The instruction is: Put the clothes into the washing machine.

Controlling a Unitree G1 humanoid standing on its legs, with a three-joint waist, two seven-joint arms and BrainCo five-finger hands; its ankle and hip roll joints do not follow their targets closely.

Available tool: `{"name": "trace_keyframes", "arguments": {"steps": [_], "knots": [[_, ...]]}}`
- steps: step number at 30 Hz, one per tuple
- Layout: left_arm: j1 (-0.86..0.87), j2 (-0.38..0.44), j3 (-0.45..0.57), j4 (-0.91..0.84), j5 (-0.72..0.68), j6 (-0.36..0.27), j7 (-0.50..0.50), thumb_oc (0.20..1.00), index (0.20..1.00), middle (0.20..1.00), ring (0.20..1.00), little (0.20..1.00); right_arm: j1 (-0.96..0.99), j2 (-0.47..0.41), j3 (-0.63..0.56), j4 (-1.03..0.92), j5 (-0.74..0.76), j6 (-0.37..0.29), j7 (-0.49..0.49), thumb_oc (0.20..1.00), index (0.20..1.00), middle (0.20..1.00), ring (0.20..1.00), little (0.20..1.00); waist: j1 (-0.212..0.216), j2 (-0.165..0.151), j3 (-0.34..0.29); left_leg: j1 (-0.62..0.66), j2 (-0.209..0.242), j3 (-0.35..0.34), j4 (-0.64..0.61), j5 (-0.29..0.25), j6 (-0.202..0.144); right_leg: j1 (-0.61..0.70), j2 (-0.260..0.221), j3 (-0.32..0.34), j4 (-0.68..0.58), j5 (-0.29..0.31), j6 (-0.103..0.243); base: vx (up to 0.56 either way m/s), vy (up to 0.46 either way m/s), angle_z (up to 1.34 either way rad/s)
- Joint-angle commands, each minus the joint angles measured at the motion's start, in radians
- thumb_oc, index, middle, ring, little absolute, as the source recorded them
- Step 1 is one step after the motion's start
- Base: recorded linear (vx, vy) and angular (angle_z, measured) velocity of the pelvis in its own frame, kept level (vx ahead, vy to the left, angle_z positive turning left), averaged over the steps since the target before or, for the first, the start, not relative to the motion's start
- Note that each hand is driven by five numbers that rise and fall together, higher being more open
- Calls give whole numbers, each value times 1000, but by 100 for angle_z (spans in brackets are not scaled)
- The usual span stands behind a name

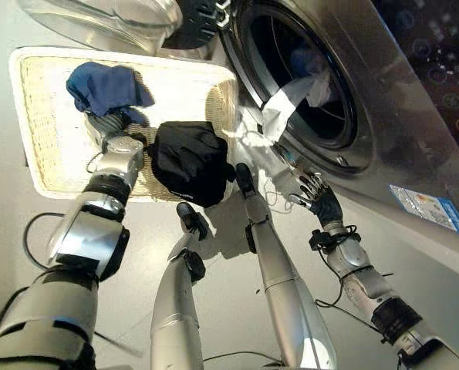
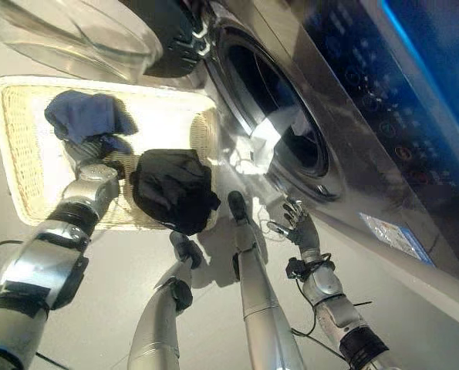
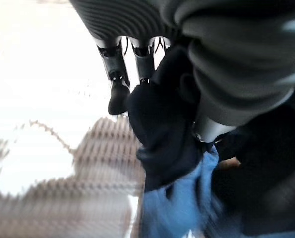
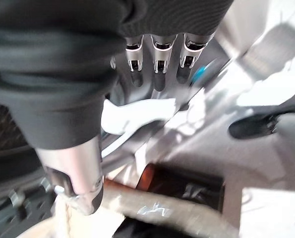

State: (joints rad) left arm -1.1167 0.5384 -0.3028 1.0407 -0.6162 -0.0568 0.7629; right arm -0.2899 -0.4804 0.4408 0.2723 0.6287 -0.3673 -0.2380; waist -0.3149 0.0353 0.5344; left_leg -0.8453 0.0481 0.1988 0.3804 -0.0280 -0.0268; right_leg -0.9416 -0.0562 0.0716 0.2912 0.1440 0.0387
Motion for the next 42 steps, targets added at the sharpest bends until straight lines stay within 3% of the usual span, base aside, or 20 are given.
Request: {"name": "trace_keyframes", "arguments": {"steps": [1,2,3,4,5,10,13,14,18,19,22,23,28,30,42], "knots": [[74,41,72,-93,-56,-202,78,200,200,200,200,200,46,41,-21,-97,-51,-43,-11,1000,1000,1000,1000,1000,29,-40,-14,72,-91,11,-7,-61,-7,57,92,14,-3,-115,21,-51,-25,15],[76,40,73,-95,-55,-202,79,200,200,200,200,200,47,41,-21,-97,-52,-43,-11,1000,1000,1000,1000,1000,28,-40,-14,74,-91,10,-9,-61,-7,58,91,13,-4,-115,21,-170,-87,23],[121,27,99,-153,-44,-245,107,200,200,200,200,200,47,46,-33,-110,-75,-51,-17,1000,1000,1000,1000,1000,42,-39,-14,71,-98,12,-43,-15,-2,59,88,6,-17,-89,14,-77,-46,21],[143,22,101,-166,-37,-250,115,200,200,200,200,200,57,49,-31,-110,-84,-54,-18,1000,1000,1000,1000,1000,50,-35,-14,101,-97,-6,-48,-37,-7,89,93,1,-13,-117,16,-168,-92,25],[166,18,112,-197,-23,-257,129,200,200,200,200,200,55,49,-37,-117,-99,-61,-24,1000,1000,1000,1000,1000,55,-36,-14,93,-101,0,-73,1,-4,83,88,-3,-25,-90,12,-62,-42,19],[295,10,140,-279,62,-271,131,200,200,200,200,200,82,41,-54,-144,-186,-73,-17,1000,1000,1000,1000,1000,93,-27,-14,157,-104,-25,-151,36,-10,160,81,-39,-59,-97,10,-72,-50,19],[337,18,141,-312,106,-254,105,200,200,200,200,200,87,31,-61,-146,-220,-80,-13,1000,1000,1000,1000,1000,112,-23,-14,187,-102,-36,-183,50,-14,194,76,-57,-72,-102,11,-51,-52,14],[396,18,133,-357,168,-245,49,200,200,200,200,200,85,24,-68,-157,-247,-77,-2,1000,1000,1000,1000,1000,137,-18,-14,226,-99,-52,-214,62,-17,237,66,-79,-86,-108,13,-46,-63,20],[445,14,119,-397,229,-235,-40,200,200,200,200,200,74,16,-70,-165,-284,-71,9,1000,1000,1000,1000,1000,161,-13,-14,254,-98,-67,-243,75,-18,270,58,-102,-99,-111,15,-41,-63,19],[479,7,95,-430,290,-229,-113,200,200,200,200,200,53,8,-69,-173,-288,-52,37,1000,1000,1000,1000,1000,181,-8,-14,273,-98,-78,-261,84,-19,294,51,-119,-106,-112,17,-36,-55,11],[511,16,54,-472,367,-214,-181,200,200,200,200,200,25,-5,-66,-182,-299,-35,73,1000,1000,1000,1000,1000,198,-1,-14,286,-99,-87,-277,94,-19,312,45,-135,-111,-112,18,-41,-49,20],[530,35,13,-531,426,-176,-216,200,200,200,200,200,-8,-23,-54,-199,-300,-2,99,1000,1000,1000,1000,1000,212,4,-14,295,-100,-94,-290,103,-19,325,41,-148,-115,-111,20,-49,-54,26],[542,83,-67,-633,541,-118,-279,200,200,200,200,200,-72,-52,-21,-229,-301,41,150,1000,1000,1000,1000,1000,232,11,-14,318,-100,-105,-321,118,-21,351,35,-168,-122,-113,22,-23,-35,12],[531,102,-116,-702,615,-109,-346,200,200,200,200,200,-135,-64,17,-233,-288,108,186,1000,1000,1000,1000,1000,247,16,-14,337,-101,-107,-334,123,-20,371,30,-183,-125,-115,25,-24,-41,13],[507,154,-227,-843,719,-92,-503,200,200,200,200,200,-203,-94,84,-256,-126,260,293,1000,1000,1000,1000,1000,270,8,-14,372,-101,-109,-317,116,-16,417,13,-219,-118,-114,36,-1,-24,7]]}}
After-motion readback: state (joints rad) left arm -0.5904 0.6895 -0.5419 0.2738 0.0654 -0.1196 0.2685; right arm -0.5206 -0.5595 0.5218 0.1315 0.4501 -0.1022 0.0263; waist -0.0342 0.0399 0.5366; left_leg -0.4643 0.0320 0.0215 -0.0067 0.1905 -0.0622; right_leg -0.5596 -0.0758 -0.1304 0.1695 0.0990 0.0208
